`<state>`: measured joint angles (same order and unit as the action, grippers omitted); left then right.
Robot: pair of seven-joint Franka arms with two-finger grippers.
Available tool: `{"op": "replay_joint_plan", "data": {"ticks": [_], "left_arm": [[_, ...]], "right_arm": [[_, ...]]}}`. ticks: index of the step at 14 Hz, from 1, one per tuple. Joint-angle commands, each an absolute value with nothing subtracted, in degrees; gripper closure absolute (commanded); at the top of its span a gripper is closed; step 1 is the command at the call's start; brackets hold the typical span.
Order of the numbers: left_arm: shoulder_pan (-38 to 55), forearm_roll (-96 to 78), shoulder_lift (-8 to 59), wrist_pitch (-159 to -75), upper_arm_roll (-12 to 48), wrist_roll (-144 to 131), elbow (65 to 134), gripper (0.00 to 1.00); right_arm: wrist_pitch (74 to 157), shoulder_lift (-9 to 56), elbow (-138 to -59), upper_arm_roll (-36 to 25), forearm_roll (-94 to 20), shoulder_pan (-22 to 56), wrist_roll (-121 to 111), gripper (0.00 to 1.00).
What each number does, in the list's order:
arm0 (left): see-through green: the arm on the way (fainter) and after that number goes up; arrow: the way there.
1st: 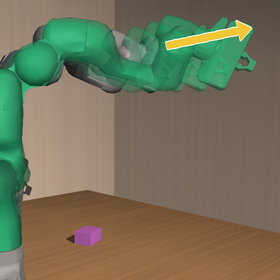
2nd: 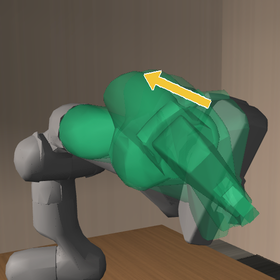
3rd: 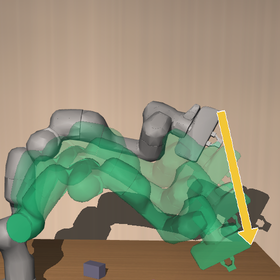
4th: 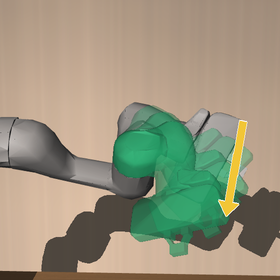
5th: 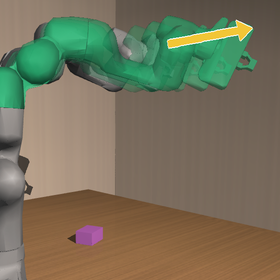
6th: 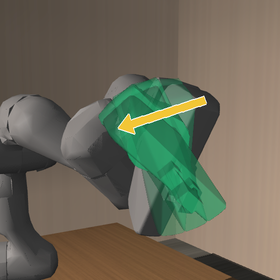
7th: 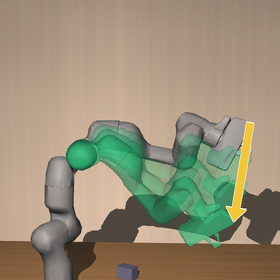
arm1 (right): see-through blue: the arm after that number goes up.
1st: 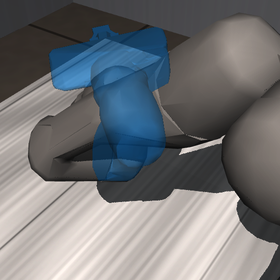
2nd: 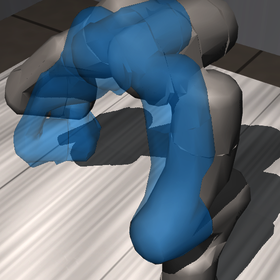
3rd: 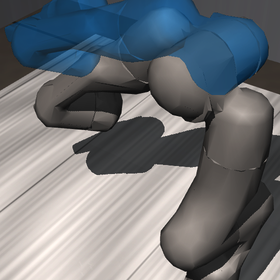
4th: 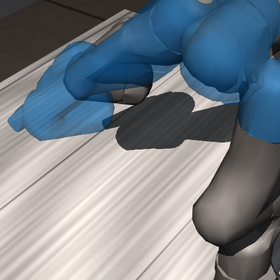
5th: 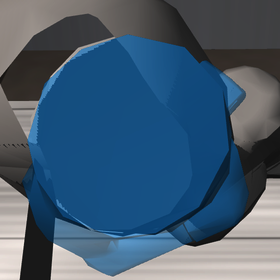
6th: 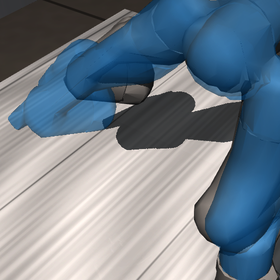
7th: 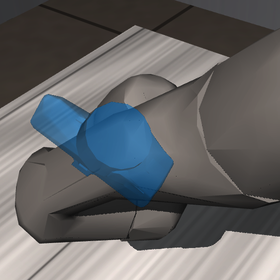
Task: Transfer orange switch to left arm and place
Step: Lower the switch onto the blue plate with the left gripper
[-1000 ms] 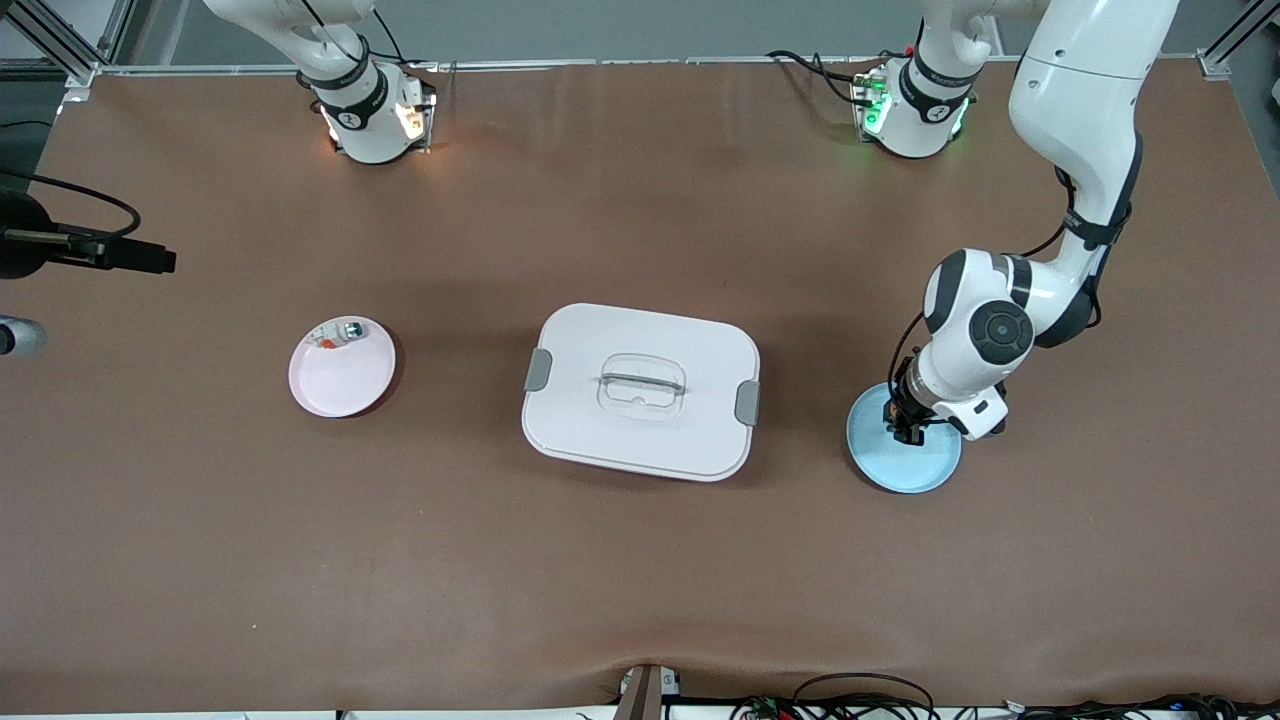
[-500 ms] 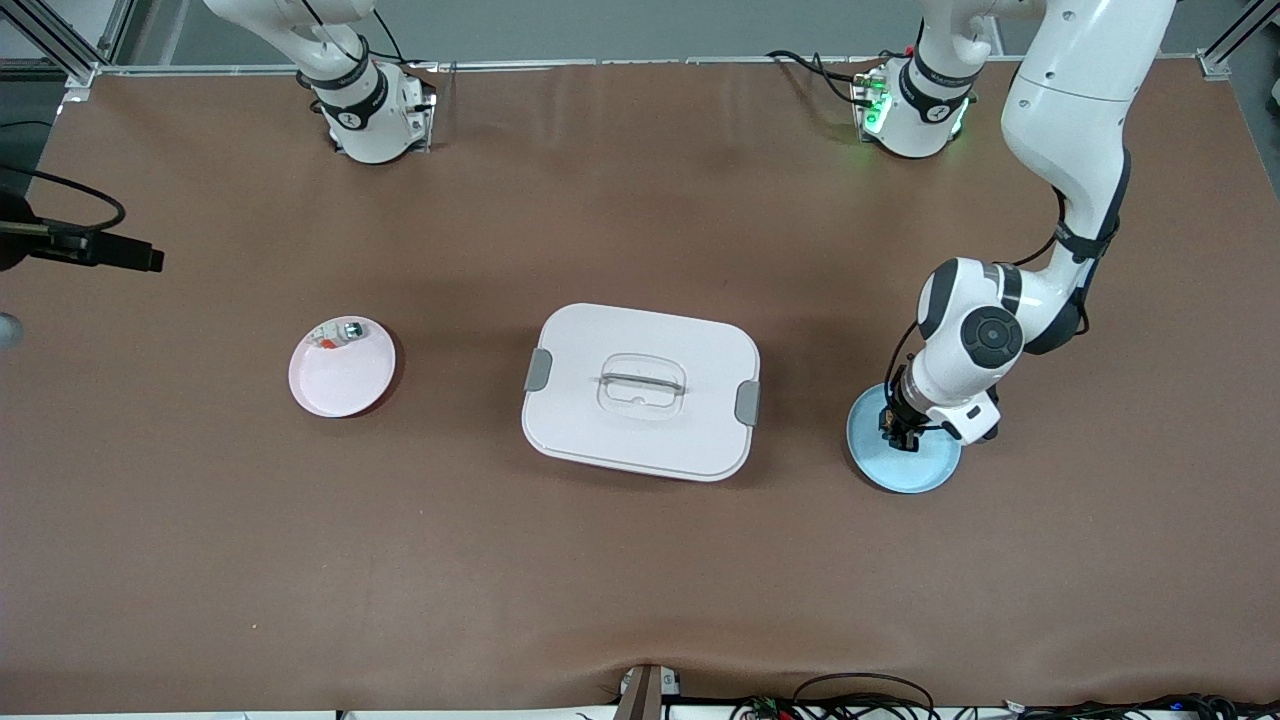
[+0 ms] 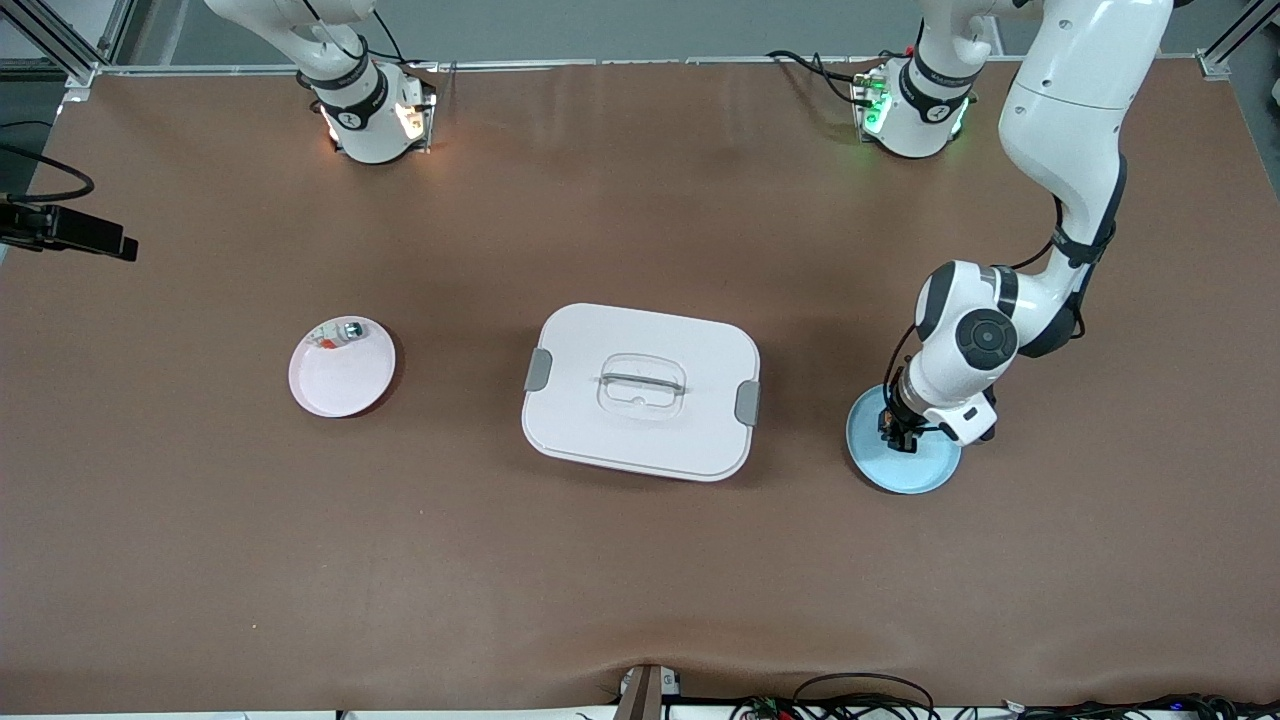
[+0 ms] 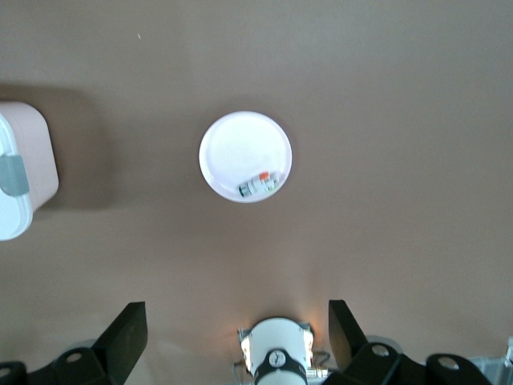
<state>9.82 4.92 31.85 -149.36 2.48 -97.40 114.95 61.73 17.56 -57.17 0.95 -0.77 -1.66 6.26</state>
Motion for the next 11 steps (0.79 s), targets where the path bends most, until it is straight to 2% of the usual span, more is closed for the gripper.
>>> {"op": "replay_joint_plan", "data": {"ticks": [1, 4, 5, 8, 11], "left_arm": [[9.8, 6.9, 32.8, -150.5, 2.4, -99.3, 114.3, 0.78], [9.7, 7.6, 32.8, -150.5, 2.4, -99.3, 114.3, 0.70], [9.7, 7.6, 32.8, -150.5, 2.4, -99.3, 114.3, 0.63], [9.7, 7.6, 32.7, -150.5, 2.4, -99.2, 114.2, 0.00], [9.6, 7.6, 32.7, -150.4, 2.5, -99.3, 114.0, 0.00]], "right_arm": [[69.8, 7.3, -72.1, 1.1, -1.2, -1.9, 5.5, 0.00], [73.9, 4.2, -76.7, 1.1, -1.1, -1.7, 4.9, 0.00], [75.4, 3.4, -77.9, 1.1, -1.1, -1.8, 2.4, 0.00], [77.3, 3.1, -78.7, 1.0, -1.0, -3.0, -5.6, 0.00], [77.7, 3.3, -78.2, 1.1, -1.3, -3.1, -5.4, 0.00]]}}
